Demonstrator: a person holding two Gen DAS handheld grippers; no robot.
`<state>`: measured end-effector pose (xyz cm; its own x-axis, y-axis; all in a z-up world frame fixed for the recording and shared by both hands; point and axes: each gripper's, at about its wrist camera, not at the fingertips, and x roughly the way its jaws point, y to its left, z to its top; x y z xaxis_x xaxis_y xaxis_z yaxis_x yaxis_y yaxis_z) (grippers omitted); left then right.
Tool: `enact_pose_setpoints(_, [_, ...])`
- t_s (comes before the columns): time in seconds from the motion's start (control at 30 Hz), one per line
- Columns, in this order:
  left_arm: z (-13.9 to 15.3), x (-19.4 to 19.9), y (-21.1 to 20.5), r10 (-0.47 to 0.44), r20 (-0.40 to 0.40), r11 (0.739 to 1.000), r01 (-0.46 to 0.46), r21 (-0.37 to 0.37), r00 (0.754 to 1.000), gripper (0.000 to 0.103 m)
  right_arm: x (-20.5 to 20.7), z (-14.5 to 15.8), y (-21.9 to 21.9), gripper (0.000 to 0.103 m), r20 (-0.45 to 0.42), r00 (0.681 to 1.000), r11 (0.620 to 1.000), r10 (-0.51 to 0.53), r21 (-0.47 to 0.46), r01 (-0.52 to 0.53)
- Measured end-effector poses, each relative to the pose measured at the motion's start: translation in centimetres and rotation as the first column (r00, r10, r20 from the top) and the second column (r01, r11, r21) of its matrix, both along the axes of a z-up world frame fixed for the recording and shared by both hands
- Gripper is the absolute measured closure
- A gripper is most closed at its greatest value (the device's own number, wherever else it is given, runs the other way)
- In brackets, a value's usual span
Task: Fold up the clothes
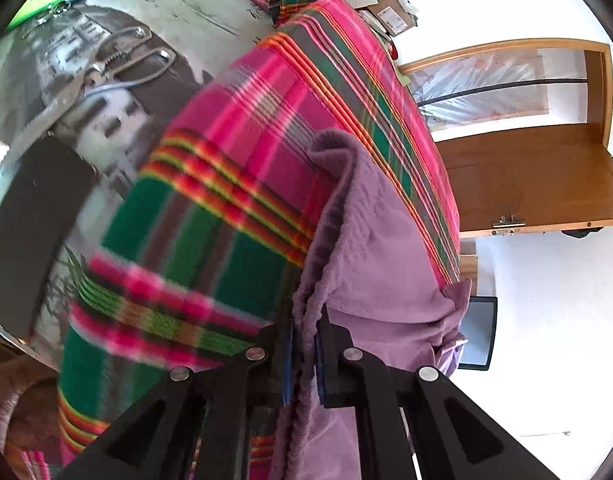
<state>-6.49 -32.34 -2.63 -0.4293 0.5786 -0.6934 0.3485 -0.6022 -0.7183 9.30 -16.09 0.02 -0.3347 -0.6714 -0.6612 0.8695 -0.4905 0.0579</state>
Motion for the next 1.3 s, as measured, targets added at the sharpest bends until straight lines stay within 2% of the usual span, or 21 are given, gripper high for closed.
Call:
enact_pose_setpoints(0.17, [0.4,-1.1,-0.8,0.006,0.005,0.999,-0.005,-0.045,1.000,0.095,-1.1,-0.3,-2.4,0.093,0.014,1.000,1.000,0.027,-0.007,-0.026])
enact_pose_setpoints(0.3, [-0.1,-0.6,-2.4,0.041,0.009,0.998,-0.041,-0.043,0.999,0.095,-2.0,-0.7,-3.8,0.093,0.031,0.999,0.999,0.040,-0.018,-0.040])
enact_pose_setpoints(0.43, [-0.6,-0.5,-2.1,0.039,0.014,0.999,-0.039,-0.033,0.999,0.094,-2.9,-1.8,-4.4,0.093,0.091,0.995,0.999,0.048,-0.021,-0.046])
enact_pose_setpoints(0.7, [-0.4,-0.1,-2.7,0.030,0.010,0.999,-0.029,-0.039,1.000,0.094,-3.4,-2.8,-4.6,0.093,0.132,0.990,0.999,0.046,-0.010,-0.045])
enact_pose_setpoints(0.9, [0.0,0.2,-2.4,0.027,0.032,0.997,-0.025,-0.068,0.999,0.092,-3.9,-3.6,-5.0,0.091,0.194,0.980,0.999,0.038,0.010,-0.041])
enact_pose_setpoints(1.03, [1.1,0.8,-2.1,0.045,0.038,0.991,-0.040,-0.127,0.998,0.090,-3.9,-3.9,-5.0,0.090,0.207,0.978,0.999,0.026,0.023,-0.031])
enact_pose_setpoints(1.13, [2.1,1.5,-2.1,0.060,0.025,0.987,-0.055,-0.154,0.998,0.090,-3.7,-3.6,-4.7,0.079,0.202,0.979,1.000,0.016,0.020,-0.021])
enact_pose_setpoints(1.3, [3.7,3.6,-2.0,0.100,0.014,0.976,-0.095,-0.196,0.995,0.090,-3.1,-2.6,-3.5,0.077,0.189,0.982,1.000,-0.002,-0.003,0.002])
